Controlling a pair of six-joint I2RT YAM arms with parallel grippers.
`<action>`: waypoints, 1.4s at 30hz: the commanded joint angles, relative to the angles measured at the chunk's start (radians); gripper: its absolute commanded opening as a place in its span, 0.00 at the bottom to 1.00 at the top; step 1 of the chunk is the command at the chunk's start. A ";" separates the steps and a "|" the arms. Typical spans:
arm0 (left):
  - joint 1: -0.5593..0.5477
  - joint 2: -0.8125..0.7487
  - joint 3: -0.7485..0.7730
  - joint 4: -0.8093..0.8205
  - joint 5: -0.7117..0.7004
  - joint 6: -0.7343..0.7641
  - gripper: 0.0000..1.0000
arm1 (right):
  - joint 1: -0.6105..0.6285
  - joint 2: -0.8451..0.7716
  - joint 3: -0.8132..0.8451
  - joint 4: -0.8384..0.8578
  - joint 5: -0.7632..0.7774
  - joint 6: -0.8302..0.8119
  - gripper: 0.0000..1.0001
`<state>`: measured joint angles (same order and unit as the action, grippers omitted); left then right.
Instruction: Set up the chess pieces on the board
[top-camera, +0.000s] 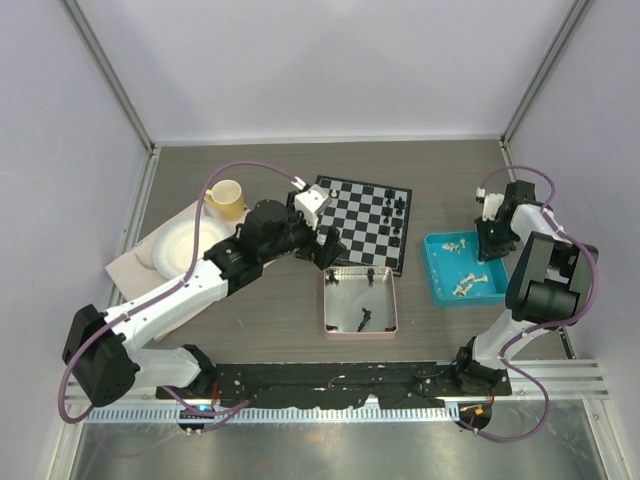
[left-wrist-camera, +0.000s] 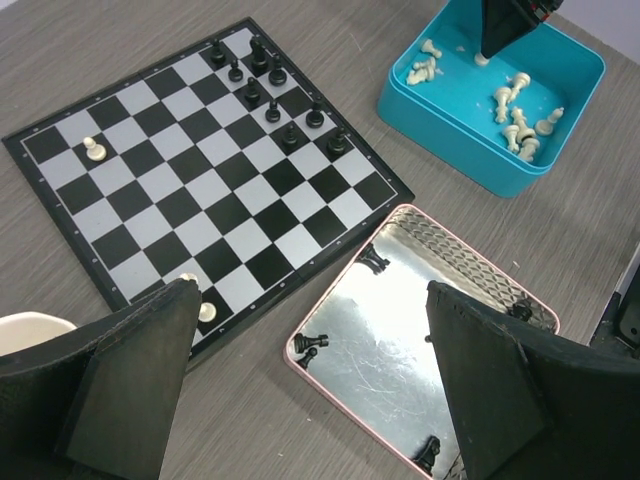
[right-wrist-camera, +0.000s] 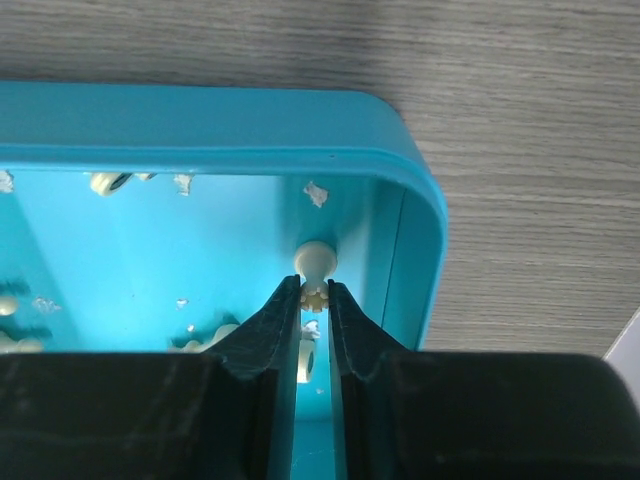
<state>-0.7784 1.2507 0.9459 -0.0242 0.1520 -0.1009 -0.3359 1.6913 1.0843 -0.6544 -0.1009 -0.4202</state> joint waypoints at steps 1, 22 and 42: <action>0.016 -0.053 0.004 -0.022 -0.043 0.004 1.00 | 0.001 -0.061 0.055 -0.063 -0.045 -0.058 0.01; 0.404 -0.256 0.041 -0.244 -0.057 -0.022 1.00 | 0.705 0.066 0.590 -0.260 -0.327 -0.053 0.01; 0.406 -0.603 -0.144 -0.304 -0.358 0.032 1.00 | 1.066 0.505 0.971 -0.211 -0.149 0.069 0.04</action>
<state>-0.3771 0.6609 0.8188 -0.3317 -0.1711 -0.0898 0.7212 2.2005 2.0018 -0.8768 -0.2958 -0.3550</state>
